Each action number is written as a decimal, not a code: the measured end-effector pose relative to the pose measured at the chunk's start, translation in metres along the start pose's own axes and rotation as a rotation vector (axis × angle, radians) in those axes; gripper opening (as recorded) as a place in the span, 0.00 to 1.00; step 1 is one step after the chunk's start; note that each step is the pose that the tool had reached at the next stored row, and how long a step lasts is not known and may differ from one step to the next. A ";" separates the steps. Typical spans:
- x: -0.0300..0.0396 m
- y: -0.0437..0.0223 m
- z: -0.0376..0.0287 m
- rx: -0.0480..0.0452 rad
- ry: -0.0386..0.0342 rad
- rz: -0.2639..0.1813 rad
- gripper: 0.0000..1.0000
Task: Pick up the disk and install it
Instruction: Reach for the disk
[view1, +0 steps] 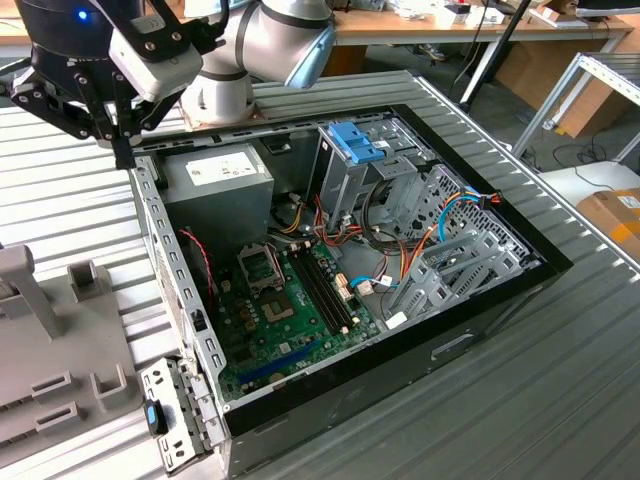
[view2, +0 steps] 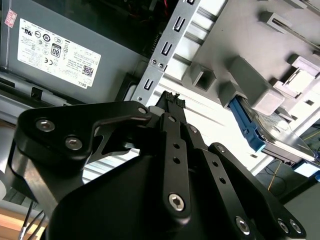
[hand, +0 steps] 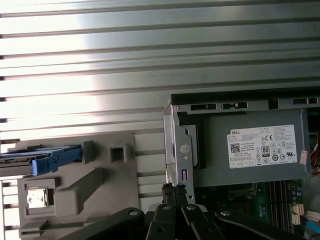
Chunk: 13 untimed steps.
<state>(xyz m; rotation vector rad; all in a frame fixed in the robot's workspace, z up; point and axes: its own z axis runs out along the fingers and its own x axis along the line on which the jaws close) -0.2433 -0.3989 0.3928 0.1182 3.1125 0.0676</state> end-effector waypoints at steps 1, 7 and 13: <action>0.0018 -0.0001 0.0000 -0.0001 -0.0001 0.000 0.11; 0.0121 -0.0009 -0.0003 0.0000 -0.0003 0.000 0.11; 0.0196 -0.0015 -0.0005 -0.0001 -0.0008 0.000 0.11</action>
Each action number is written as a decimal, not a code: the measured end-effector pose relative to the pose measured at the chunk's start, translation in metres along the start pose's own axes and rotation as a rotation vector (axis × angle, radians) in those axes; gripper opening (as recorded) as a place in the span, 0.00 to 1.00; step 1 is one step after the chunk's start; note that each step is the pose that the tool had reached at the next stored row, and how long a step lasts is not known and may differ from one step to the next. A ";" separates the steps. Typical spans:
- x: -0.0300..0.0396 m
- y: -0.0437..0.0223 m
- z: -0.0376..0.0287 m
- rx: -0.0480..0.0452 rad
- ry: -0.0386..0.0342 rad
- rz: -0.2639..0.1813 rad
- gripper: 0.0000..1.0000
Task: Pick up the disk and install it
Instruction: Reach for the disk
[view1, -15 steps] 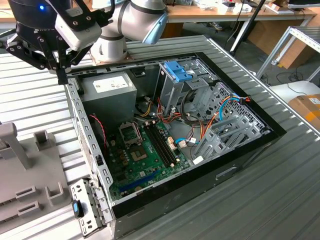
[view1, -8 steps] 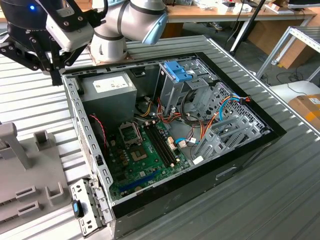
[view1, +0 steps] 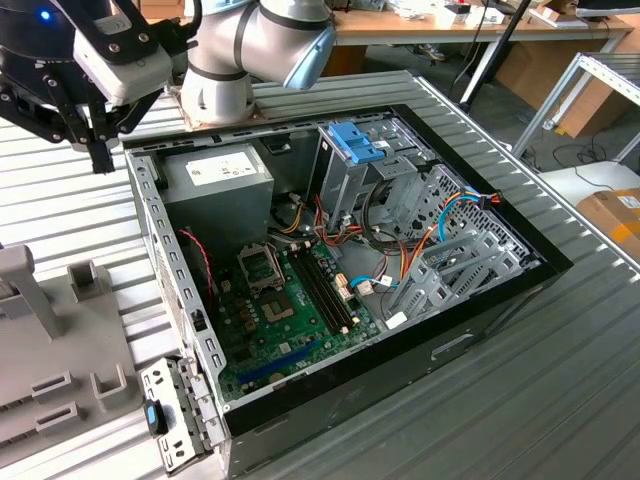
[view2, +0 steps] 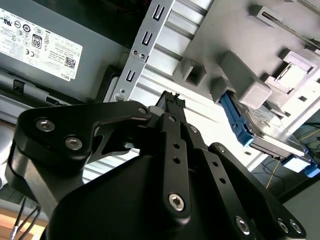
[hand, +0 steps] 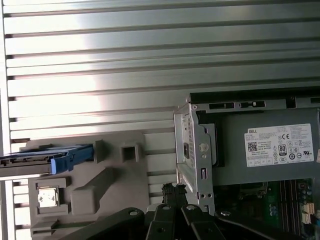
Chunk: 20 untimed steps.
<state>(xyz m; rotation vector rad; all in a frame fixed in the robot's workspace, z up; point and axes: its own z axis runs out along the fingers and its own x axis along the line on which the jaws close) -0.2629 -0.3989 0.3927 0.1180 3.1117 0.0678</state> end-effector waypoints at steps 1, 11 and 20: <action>0.0006 -0.0001 0.0000 0.0000 0.0000 0.000 0.11; 0.0070 -0.0005 -0.0002 0.0000 0.0001 0.000 0.11; 0.0114 -0.0009 -0.0004 0.0001 0.0001 0.000 0.11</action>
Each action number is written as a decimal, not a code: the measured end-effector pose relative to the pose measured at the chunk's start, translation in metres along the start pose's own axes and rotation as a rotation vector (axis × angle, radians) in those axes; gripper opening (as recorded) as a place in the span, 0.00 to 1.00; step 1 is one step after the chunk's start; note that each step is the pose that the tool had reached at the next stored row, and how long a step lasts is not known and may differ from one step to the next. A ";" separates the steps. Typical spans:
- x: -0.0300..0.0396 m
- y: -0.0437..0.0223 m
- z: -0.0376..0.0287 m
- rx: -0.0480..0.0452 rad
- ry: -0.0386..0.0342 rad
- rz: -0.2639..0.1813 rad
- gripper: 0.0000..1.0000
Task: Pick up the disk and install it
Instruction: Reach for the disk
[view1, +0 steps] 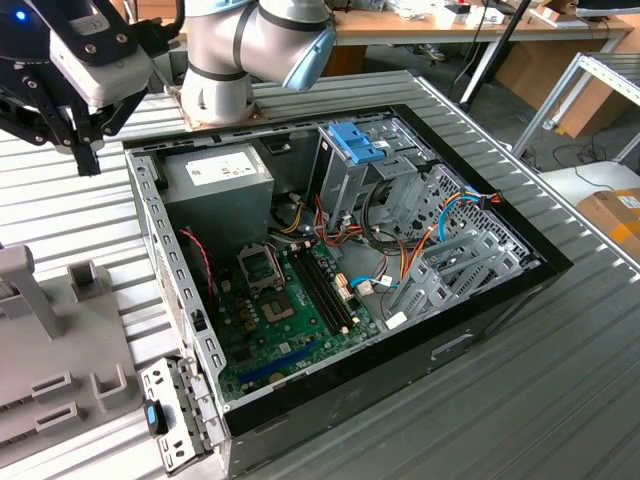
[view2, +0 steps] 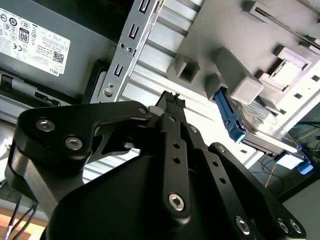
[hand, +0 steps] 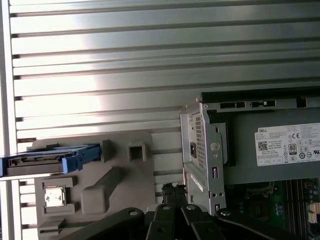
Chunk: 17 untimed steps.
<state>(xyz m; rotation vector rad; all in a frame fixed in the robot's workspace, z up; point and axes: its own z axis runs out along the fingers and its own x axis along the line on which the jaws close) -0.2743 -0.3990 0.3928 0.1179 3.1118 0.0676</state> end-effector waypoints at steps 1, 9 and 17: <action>0.0006 0.0000 0.0000 0.0000 -0.0001 0.000 0.11; 0.0082 -0.0006 -0.0002 0.0000 -0.0001 0.000 0.11; 0.0174 -0.0013 -0.0005 0.0000 -0.0002 0.000 0.11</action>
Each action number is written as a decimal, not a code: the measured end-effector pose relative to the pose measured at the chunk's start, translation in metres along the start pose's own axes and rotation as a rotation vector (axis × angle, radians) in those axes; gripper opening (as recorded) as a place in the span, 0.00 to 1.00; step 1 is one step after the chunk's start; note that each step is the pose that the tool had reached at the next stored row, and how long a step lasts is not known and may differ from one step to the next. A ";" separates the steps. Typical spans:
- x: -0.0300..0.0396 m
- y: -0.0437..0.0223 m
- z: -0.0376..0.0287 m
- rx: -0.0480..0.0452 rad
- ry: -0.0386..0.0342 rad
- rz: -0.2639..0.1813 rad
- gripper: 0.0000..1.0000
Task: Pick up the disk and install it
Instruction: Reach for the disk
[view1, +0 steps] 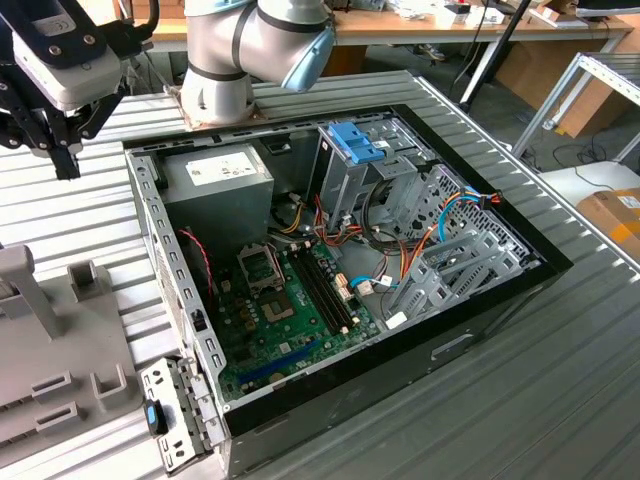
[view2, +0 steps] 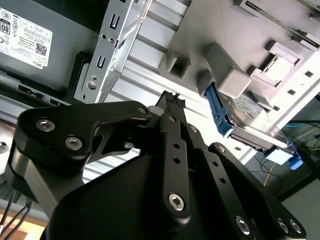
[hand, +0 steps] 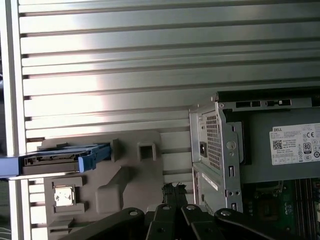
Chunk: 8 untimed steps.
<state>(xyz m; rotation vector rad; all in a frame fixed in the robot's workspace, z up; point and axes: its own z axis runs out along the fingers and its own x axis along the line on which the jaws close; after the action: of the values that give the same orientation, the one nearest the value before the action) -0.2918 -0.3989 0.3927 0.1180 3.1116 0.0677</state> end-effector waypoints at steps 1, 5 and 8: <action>0.0010 -0.0001 0.0000 0.0000 0.0000 0.000 0.11; 0.0043 -0.0003 -0.0001 0.0000 0.0000 0.000 0.11; 0.0060 -0.0005 -0.0002 0.0000 -0.0001 0.000 0.11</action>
<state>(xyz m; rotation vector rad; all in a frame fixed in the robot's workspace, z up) -0.2978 -0.3989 0.3927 0.1179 3.1116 0.0677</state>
